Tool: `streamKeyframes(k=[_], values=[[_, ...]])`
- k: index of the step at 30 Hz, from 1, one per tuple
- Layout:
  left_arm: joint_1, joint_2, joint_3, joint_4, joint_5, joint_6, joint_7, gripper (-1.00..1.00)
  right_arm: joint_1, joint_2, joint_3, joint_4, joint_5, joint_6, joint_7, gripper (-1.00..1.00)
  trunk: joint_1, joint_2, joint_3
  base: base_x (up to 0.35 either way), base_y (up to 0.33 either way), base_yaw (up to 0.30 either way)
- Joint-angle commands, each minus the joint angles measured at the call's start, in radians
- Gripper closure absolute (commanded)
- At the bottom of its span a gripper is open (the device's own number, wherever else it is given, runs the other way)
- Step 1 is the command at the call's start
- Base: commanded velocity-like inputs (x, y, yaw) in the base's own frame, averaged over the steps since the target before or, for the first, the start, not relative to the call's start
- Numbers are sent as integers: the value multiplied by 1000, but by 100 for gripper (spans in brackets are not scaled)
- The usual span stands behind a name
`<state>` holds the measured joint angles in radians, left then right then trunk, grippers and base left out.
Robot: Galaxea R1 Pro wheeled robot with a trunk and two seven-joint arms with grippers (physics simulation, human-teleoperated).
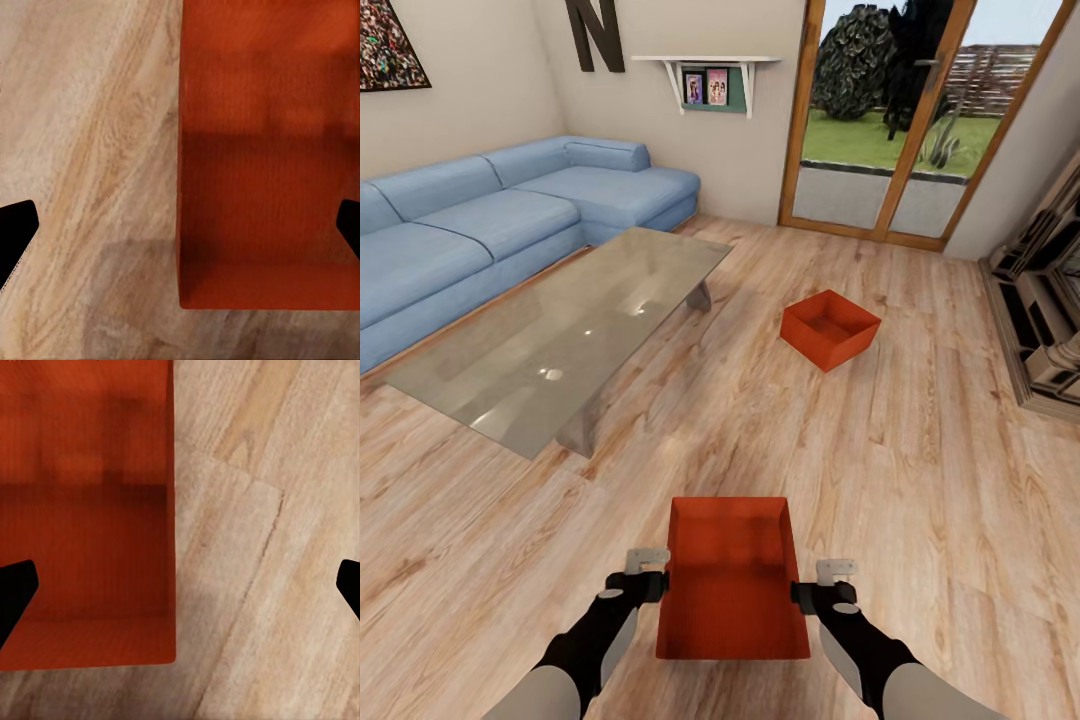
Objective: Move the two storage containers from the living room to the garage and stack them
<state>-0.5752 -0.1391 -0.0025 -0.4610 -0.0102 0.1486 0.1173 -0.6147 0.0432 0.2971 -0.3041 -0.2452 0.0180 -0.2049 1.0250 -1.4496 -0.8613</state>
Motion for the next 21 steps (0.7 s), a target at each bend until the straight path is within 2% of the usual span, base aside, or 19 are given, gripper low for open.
streamKeyframes(k=[1, 21], values=[[0, -1, -4, -5, -7, 4, 4, -100, 0, -2, 8, -1, -9, 2, -6, -100, 0, 0, -1, 0, 0, 0], [0, -4, 8, -13, -6, 4, 7, -100, 0, 2, 10, -1, -9, 2, 0, -100, 0, 0, -1, 0, 0, 0]])
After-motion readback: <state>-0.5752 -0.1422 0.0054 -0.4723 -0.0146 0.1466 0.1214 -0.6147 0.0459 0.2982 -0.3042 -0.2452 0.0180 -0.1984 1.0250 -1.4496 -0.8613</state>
